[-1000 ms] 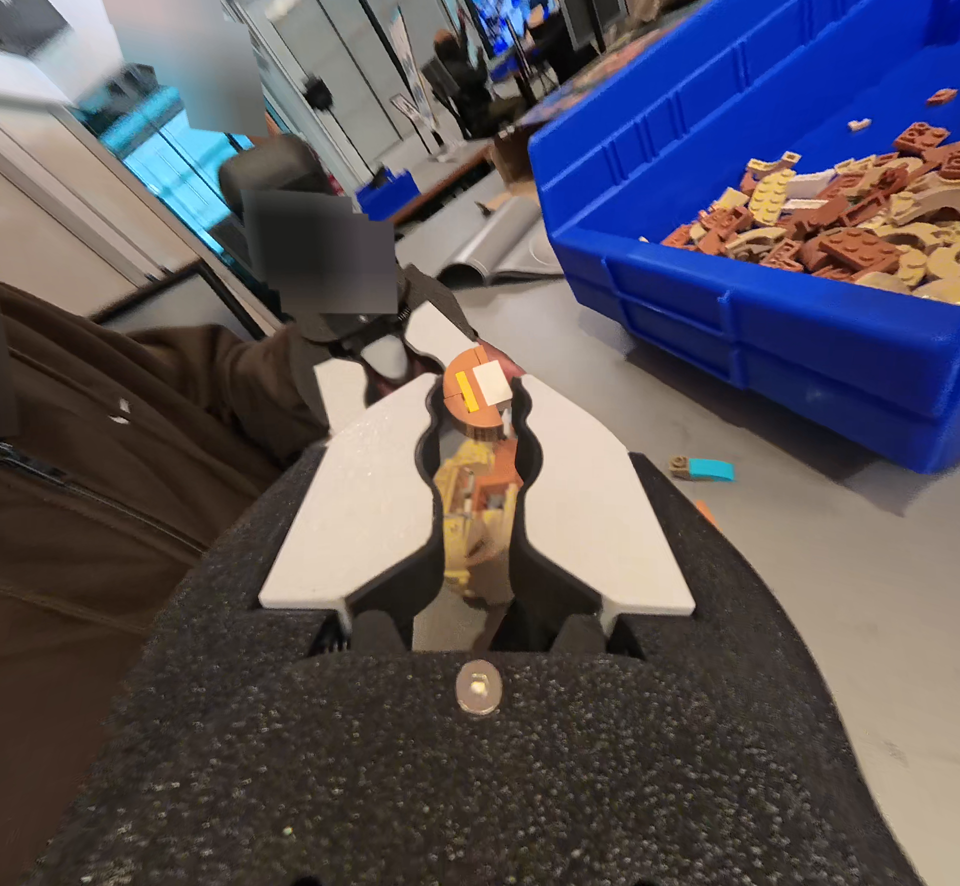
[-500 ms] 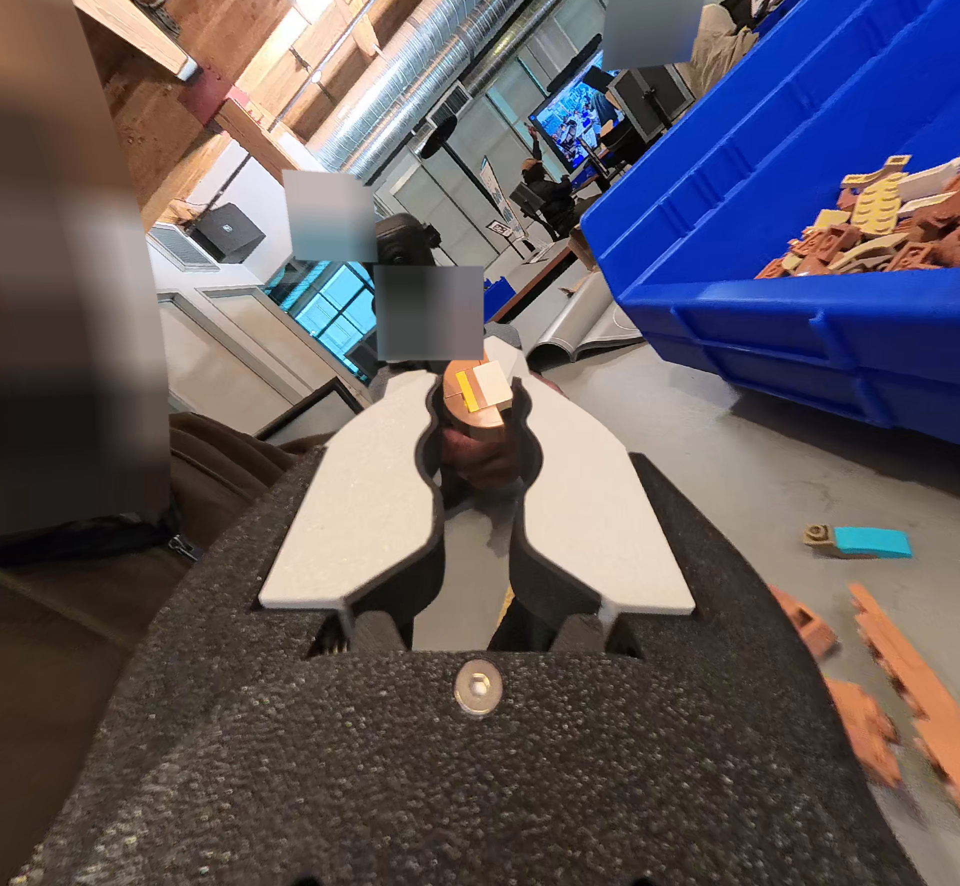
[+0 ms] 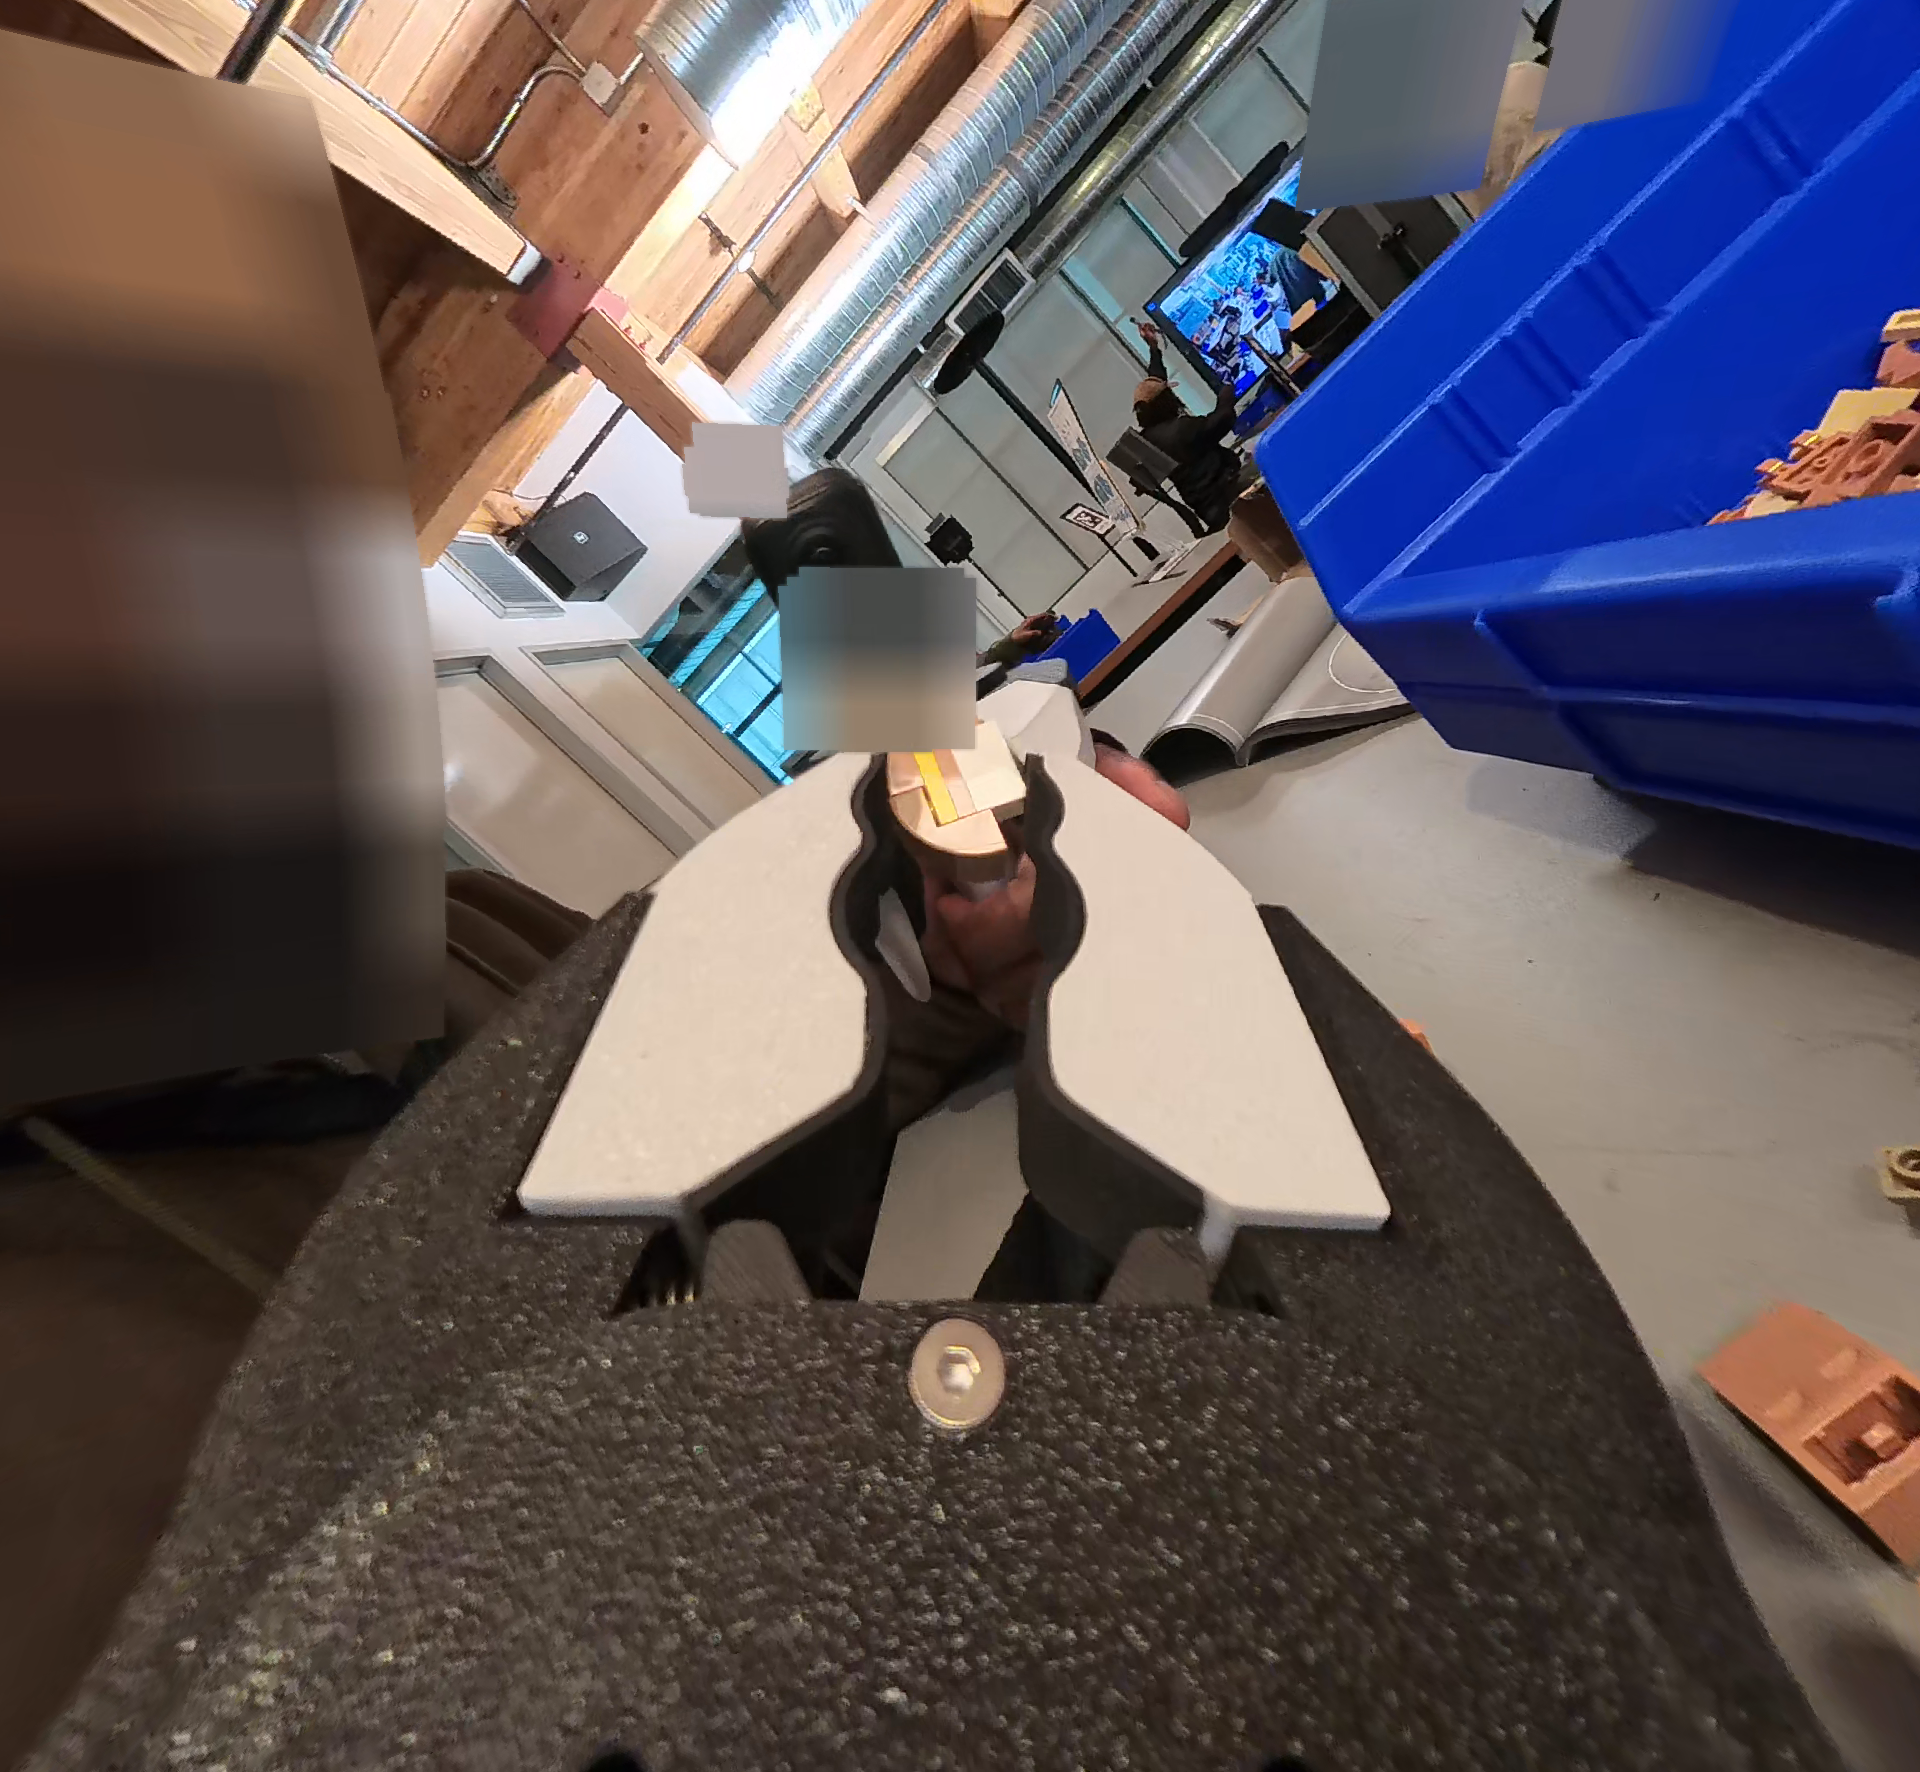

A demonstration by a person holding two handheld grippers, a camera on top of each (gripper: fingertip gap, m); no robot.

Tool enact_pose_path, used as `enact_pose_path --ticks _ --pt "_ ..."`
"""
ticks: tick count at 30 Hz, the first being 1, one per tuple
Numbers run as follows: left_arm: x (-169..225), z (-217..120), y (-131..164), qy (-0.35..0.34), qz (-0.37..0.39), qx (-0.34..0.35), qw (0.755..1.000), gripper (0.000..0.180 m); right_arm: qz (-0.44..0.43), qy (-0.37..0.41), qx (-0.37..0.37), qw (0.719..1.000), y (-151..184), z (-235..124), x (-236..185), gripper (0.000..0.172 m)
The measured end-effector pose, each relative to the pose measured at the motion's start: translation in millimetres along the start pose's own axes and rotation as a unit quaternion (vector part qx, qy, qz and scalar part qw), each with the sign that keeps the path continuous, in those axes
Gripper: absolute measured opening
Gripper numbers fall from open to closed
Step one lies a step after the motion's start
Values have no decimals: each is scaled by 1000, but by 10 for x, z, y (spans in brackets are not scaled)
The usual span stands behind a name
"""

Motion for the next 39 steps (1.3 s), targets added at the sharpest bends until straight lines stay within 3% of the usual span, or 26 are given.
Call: enact_pose_path --ticks 9,17,23,39 --pt "-34 16 23 38 -67 7 997 27 -59 19 -32 998 51 33 -32 25" --pt "-6 33 67 62 -46 -11 997 27 -120 33 -64 990 76 10 -92 25" --pt "-29 51 98 78 -53 -12 995 22 -102 20 -32 994 27 -89 -84 25" --pt "-24 103 122 117 -57 6 992 19 -102 -1 -46 994 106 -79 -106 25"
Point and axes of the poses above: each gripper's, where its closed fingertips meet, z out along the fingers, y out of its underside, x = y × z across the jaws, the point moved 7 cm from there along -z, back along the fingers, and after that the axes turned 4 degrees about -x, right-handed, at the moved point
